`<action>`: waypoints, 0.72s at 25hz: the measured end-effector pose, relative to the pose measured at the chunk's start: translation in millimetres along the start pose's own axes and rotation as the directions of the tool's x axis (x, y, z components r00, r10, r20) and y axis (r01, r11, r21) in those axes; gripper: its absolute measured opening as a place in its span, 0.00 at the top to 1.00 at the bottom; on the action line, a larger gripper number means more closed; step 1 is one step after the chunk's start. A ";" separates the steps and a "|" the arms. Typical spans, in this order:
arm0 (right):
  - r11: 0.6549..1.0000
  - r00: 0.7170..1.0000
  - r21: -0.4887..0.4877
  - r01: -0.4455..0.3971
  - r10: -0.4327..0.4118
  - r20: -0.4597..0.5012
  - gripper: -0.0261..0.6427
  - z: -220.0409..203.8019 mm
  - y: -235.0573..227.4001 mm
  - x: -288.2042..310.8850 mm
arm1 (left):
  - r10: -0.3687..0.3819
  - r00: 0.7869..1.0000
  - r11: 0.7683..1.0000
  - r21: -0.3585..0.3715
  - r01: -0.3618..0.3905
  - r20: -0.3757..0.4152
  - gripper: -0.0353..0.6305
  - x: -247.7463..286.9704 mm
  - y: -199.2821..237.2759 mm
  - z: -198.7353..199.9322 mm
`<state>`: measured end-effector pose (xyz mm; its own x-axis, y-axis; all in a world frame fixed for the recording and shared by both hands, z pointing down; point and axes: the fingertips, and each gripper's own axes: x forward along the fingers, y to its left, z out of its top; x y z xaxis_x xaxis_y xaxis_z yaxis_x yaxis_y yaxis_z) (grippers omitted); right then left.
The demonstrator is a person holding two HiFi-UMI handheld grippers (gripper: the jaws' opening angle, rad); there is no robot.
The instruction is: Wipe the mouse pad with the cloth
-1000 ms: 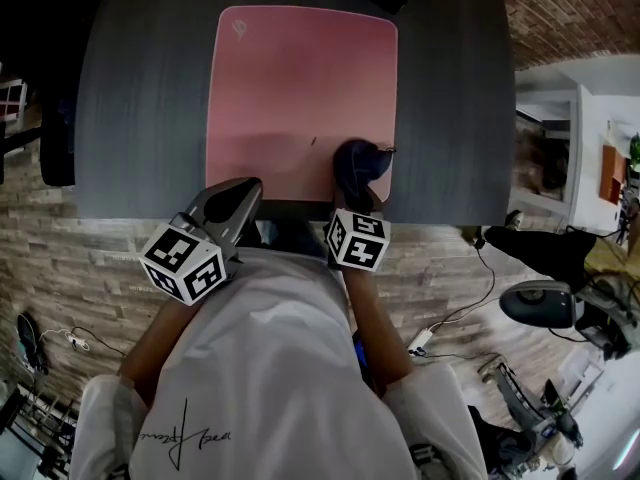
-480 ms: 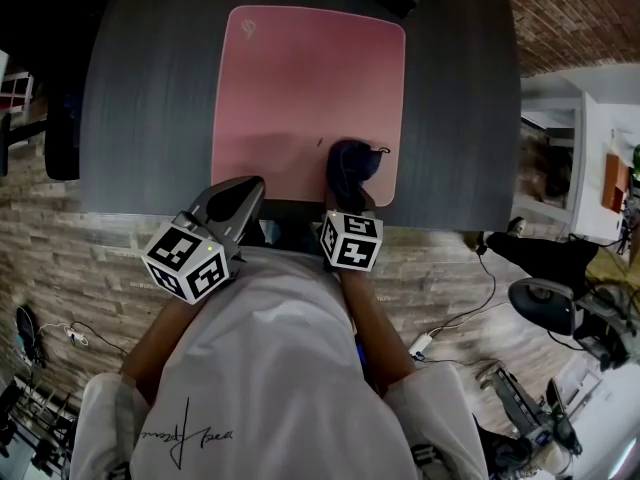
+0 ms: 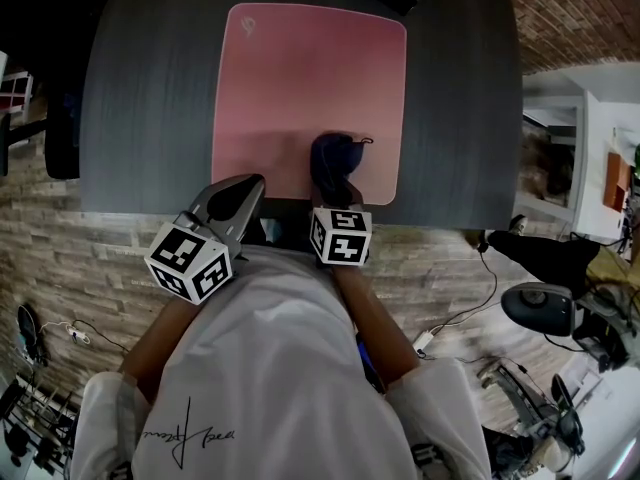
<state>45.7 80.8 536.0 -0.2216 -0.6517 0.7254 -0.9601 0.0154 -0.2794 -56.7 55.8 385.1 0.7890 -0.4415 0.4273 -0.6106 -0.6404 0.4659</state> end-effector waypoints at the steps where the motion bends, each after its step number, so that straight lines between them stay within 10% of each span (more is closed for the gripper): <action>1: 1.000 1.000 0.001 -0.007 0.007 -0.003 0.83 0.0 2.4 0.9 | 0.003 1.000 1.000 -0.003 -0.003 0.001 0.93 -0.2 1.0 0.0; 18: 0.993 0.992 -0.012 -0.120 0.120 -0.036 0.83 9.8 48.2 24.2 | 0.056 0.998 0.998 -0.043 -0.056 0.008 0.93 -6.1 22.1 3.1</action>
<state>-4.2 58.3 533.9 -0.3410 -0.6172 0.7091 -0.9284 0.1028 -0.3570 -74.8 42.4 390.4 0.7538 -0.4820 0.4466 -0.6562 -0.5872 0.4739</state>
